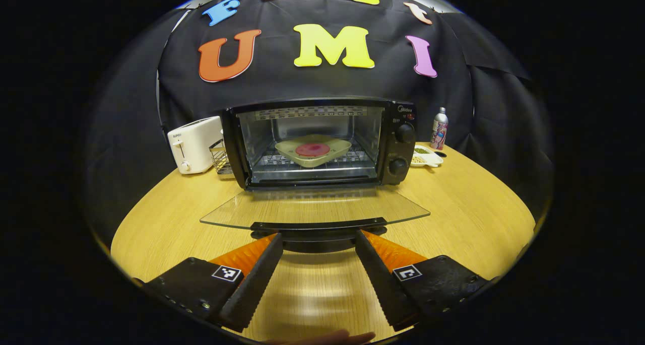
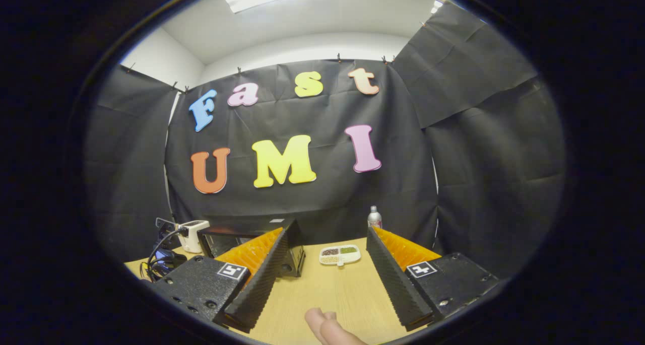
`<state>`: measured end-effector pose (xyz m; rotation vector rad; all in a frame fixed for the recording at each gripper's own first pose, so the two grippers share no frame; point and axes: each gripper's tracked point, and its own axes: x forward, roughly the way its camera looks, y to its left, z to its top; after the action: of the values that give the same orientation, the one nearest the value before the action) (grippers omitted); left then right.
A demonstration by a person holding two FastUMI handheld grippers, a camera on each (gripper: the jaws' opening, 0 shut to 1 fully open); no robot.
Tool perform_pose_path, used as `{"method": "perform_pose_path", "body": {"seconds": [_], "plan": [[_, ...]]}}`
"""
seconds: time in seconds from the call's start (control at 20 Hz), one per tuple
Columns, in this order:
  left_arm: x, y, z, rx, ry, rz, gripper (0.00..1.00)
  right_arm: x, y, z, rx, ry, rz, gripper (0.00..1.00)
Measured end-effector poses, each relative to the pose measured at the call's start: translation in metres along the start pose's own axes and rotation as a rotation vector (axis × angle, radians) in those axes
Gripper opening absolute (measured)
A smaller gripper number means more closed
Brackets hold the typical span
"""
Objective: Open the electric oven with the left hand, put the food in, and close the electric oven.
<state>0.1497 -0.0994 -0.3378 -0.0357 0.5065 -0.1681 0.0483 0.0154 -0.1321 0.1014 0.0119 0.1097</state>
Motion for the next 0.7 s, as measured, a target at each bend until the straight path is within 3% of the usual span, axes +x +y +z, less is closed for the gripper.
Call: {"method": "perform_pose_path", "body": {"seconds": [0.2, 0.3, 0.35, 0.4, 0.5, 0.55, 0.6, 0.7], "plan": [[0.0, 0.003, 0.018, -0.049, -0.044, -0.005, 0.94, -0.012, 0.014, 0.004, 0.036, 0.017, 0.082, 0.94], [-0.001, 0.005, 0.03, -0.049, -0.066, -0.01, 0.96, -0.012, 0.004, 0.008, 0.039, 0.005, 0.058, 1.0], [-0.001, 0.005, 0.036, -0.044, -0.079, -0.012, 0.96, -0.014, 0.002, 0.01, 0.038, -0.001, 0.044, 1.0], [0.001, 0.006, 0.042, -0.039, -0.09, -0.016, 0.96, -0.015, 0.001, 0.011, 0.038, -0.004, 0.038, 0.94], [0.003, 0.007, 0.045, -0.053, -0.079, -0.021, 0.98, -0.015, 0.003, 0.012, 0.037, -0.006, 0.039, 0.94], [0.007, 0.008, 0.051, -0.056, -0.088, -0.028, 0.89, -0.014, 0.003, 0.012, 0.043, -0.007, 0.039, 1.0], [0.011, 0.008, 0.052, -0.059, -0.083, -0.026, 0.98, -0.014, 0.004, 0.011, 0.05, -0.005, 0.041, 0.94], [0.021, 0.015, 0.052, -0.038, -0.063, 0.0, 0.98, -0.011, 0.007, 0.01, 0.055, -0.003, 0.056, 0.94]]}}
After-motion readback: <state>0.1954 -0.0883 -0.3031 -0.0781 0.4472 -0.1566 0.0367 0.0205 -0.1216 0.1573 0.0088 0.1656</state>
